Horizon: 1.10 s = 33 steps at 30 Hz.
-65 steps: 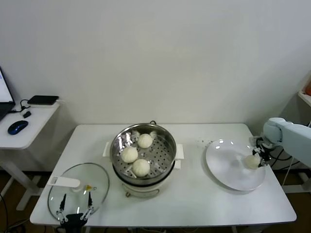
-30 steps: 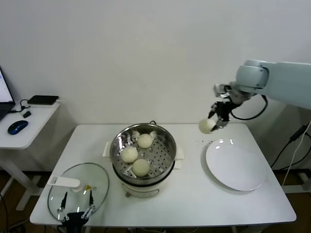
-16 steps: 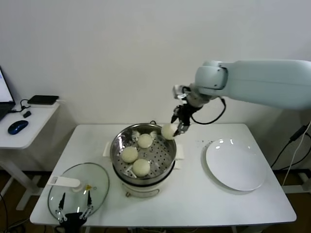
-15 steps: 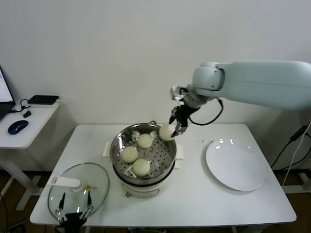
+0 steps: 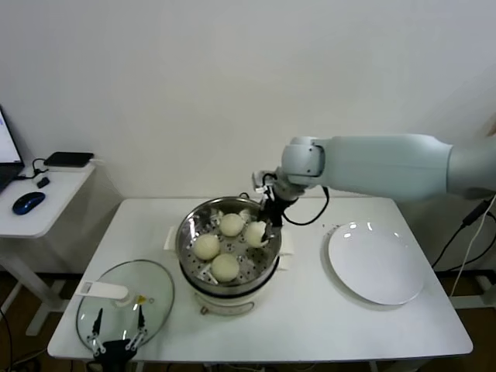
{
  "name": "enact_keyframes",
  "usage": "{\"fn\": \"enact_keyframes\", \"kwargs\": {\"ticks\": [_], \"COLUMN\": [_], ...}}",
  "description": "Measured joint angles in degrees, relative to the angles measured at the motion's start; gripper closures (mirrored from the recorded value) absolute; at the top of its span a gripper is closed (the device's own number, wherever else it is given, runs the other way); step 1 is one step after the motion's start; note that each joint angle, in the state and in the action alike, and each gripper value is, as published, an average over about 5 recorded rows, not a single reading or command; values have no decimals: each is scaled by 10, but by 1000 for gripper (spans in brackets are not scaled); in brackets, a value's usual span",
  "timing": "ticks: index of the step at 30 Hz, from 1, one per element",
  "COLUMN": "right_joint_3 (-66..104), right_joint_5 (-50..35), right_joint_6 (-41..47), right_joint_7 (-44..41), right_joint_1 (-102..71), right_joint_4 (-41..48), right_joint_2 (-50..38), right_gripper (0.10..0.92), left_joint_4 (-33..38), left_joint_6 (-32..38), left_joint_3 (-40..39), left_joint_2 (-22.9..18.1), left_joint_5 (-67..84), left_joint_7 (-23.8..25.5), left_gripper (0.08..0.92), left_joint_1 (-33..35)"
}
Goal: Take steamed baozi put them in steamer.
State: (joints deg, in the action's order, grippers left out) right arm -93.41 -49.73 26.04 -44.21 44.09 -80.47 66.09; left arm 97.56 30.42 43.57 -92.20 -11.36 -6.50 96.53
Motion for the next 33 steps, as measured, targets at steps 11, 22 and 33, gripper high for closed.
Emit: {"fn": "enact_keyframes", "kwargs": {"ticks": [11, 22, 33], "right_joint_3": [24, 10, -23], "right_joint_5": [23, -23, -81], "right_joint_6": [5, 4, 7], "right_joint_7": [19, 6, 61], "right_joint_1": [-53, 8, 75], "right_joint_4": [13, -5, -69], "right_joint_2": [7, -16, -122], "right_gripper": [363, 203, 203], "left_joint_4": [2, 12, 17], "left_joint_6": [0, -2, -2], "left_joint_3": [0, 0, -4], "left_joint_2": [0, 0, 0], "left_joint_5": [-2, -3, -1], "left_joint_7": [0, 2, 1], "left_gripper": [177, 177, 177], "left_joint_1": [0, 4, 5]}}
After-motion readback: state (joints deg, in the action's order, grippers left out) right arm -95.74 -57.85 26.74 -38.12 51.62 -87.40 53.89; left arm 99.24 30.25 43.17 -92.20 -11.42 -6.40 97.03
